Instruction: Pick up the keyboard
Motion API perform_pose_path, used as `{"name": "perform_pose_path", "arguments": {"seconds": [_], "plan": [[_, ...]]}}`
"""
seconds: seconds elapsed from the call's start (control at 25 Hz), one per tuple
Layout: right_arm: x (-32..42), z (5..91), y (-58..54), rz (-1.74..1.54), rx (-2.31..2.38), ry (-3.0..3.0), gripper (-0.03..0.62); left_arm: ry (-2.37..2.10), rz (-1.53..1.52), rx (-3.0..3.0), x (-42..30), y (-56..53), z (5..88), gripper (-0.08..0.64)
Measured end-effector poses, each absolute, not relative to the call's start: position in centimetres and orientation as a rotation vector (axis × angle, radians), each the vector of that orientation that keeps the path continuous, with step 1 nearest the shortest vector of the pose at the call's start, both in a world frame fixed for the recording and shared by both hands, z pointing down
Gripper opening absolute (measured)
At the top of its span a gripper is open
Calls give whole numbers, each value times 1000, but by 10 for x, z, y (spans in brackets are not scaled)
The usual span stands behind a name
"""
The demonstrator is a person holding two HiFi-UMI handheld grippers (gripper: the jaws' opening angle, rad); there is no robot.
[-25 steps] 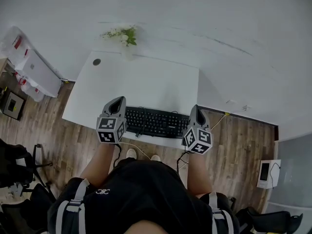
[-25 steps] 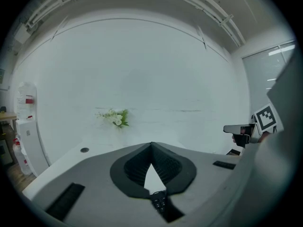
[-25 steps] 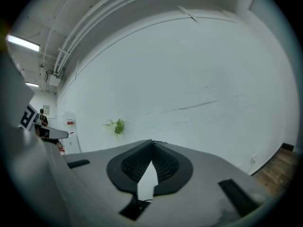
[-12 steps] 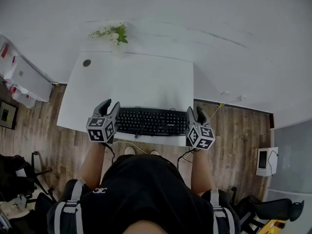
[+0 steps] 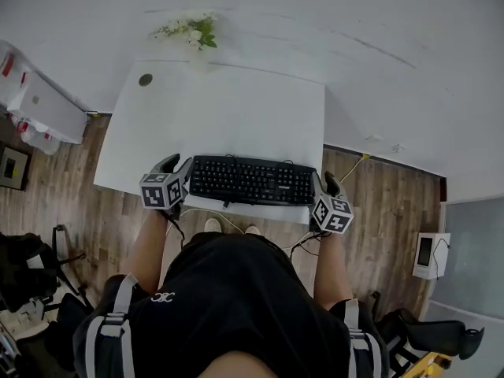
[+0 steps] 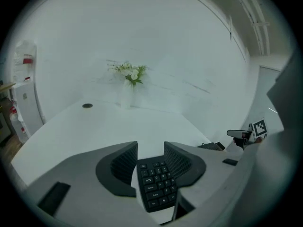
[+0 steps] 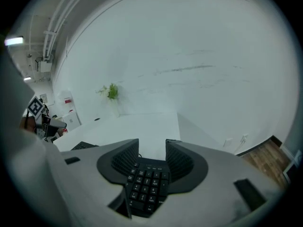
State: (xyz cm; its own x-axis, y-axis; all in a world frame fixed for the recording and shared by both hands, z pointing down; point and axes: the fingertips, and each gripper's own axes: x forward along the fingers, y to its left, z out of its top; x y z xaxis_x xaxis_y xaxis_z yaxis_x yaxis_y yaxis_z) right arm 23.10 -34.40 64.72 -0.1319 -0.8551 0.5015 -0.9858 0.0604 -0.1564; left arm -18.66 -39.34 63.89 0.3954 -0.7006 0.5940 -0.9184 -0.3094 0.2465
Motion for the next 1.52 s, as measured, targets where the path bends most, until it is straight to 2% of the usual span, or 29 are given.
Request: {"name": "perform_pose_path", "arguments": {"seconds": [0.56,1.04,1.52], "plan": [[244,733,-323,877,1785,-1908,186,-1216,657,1943,-192,-372,732,190],[242,762,-324,972,1712,-1901,189,-1119,681,1869,-183,-363,762,192],[243,765,-331,1044,1647,-1953,195,-1026,527,1825,-178,-369,767,164]]}}
